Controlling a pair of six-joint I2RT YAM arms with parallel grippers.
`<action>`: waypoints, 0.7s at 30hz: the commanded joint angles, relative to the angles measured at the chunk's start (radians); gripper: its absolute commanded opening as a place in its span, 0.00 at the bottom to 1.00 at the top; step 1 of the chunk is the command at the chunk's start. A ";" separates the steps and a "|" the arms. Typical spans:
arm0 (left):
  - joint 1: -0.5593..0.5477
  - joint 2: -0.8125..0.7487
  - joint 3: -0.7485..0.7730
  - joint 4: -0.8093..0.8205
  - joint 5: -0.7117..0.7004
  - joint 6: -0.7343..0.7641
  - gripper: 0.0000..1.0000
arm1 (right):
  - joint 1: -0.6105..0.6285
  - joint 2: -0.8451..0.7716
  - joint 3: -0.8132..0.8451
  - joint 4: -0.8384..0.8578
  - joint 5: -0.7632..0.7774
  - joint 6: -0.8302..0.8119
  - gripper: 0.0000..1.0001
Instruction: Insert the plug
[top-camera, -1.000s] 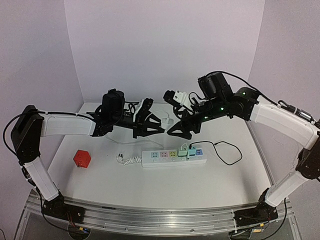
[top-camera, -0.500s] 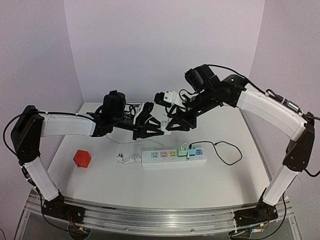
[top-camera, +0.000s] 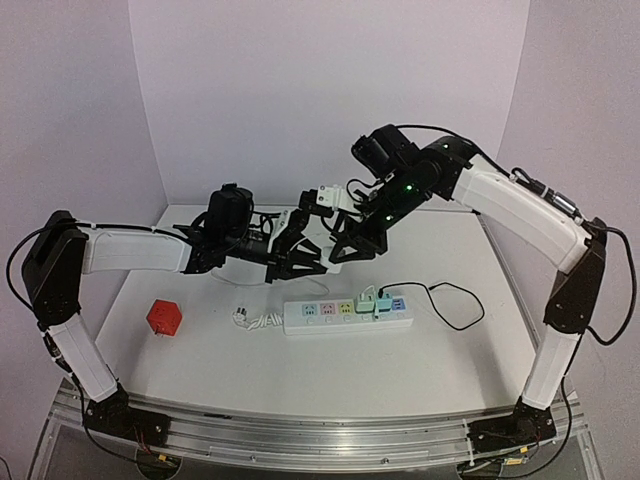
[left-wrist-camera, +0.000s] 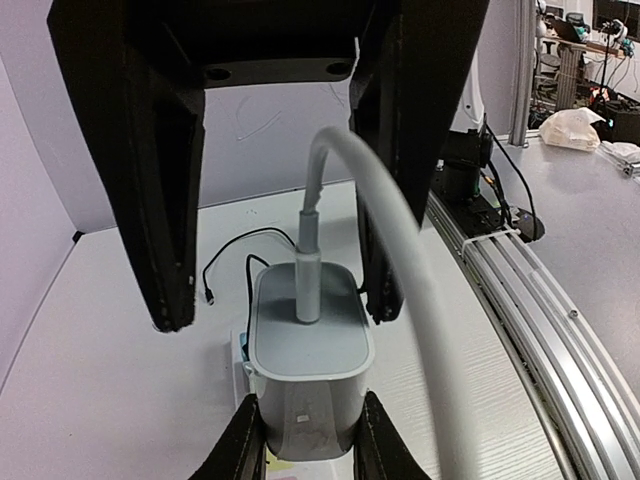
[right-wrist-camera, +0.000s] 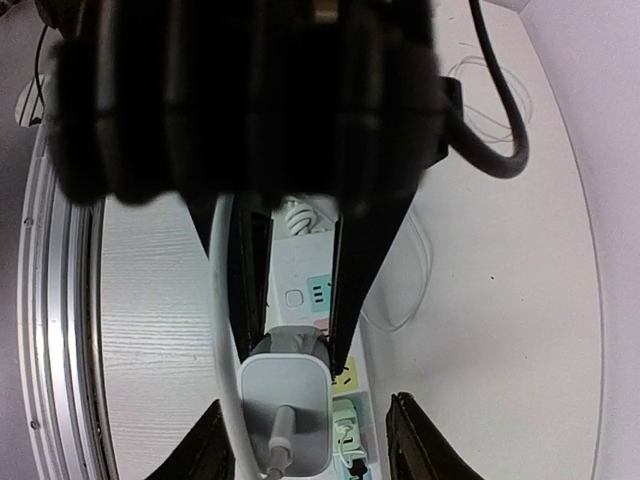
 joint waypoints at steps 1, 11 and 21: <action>-0.006 -0.008 0.037 0.011 -0.003 0.011 0.00 | 0.006 0.047 0.078 -0.080 -0.021 -0.022 0.45; -0.006 0.004 0.052 -0.003 -0.014 0.008 0.00 | 0.022 0.083 0.129 -0.126 0.011 -0.032 0.14; -0.006 -0.003 0.060 0.065 0.010 -0.132 0.00 | 0.025 0.100 0.135 -0.125 0.028 -0.012 0.00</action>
